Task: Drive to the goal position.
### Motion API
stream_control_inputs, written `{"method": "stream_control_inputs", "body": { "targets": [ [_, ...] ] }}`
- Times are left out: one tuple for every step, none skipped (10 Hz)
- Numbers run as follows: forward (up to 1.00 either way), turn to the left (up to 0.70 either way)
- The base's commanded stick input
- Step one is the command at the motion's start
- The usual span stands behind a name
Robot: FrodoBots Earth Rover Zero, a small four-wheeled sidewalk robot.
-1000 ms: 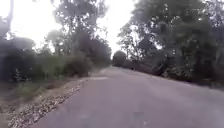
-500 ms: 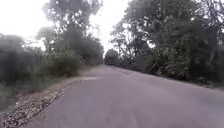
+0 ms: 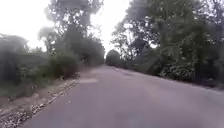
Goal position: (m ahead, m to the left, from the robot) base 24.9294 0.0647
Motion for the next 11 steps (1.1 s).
{"method": "stream_control_inputs", "body": {
  "targets": [
    [0.85,0.0],
    [0.85,0.0],
    [0.85,0.0],
    [0.85,0.0],
    [0.85,0.0],
    [0.85,0.0],
    [0.85,0.0],
    [0.85,0.0],
    [0.85,0.0],
    [0.85,0.0],
    [0.85,0.0]
  ]
}}
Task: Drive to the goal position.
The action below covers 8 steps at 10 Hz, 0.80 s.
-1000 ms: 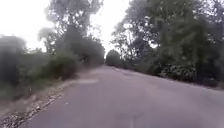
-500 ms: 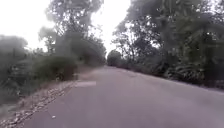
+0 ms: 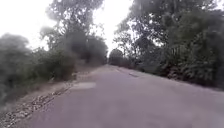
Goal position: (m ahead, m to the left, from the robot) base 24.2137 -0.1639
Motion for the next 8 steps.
{"method": "stream_control_inputs", "body": {
  "targets": [
    [0.85,0.0],
    [0.85,0.0],
    [0.85,0.0],
    [0.85,0.0],
    [0.85,0.0],
    [0.85,0.0],
    [0.85,0.0],
    [0.85,0.0]
  ]
}}
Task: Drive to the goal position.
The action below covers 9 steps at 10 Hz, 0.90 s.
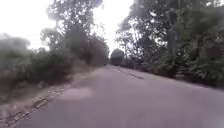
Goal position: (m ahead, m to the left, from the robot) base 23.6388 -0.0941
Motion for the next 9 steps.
{"method": "stream_control_inputs", "body": {
  "targets": [
    [0.85,0.0],
    [0.85,0.0],
    [0.85,0.0],
    [0.85,0.0],
    [0.85,0.0],
    [0.85,0.0],
    [0.85,0.0],
    [0.85,0.0],
    [0.85,0.0]
  ]
}}
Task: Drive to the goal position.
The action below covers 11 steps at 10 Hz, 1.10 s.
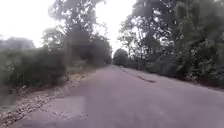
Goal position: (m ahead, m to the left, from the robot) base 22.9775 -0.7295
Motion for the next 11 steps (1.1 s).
{"method": "stream_control_inputs", "body": {
  "targets": [
    [0.85,0.0],
    [0.85,0.0],
    [0.85,0.0],
    [0.85,0.0],
    [0.85,0.0],
    [0.85,0.0],
    [0.85,0.0],
    [0.85,0.0],
    [0.85,0.0],
    [0.85,0.0],
    [0.85,0.0]
  ]
}}
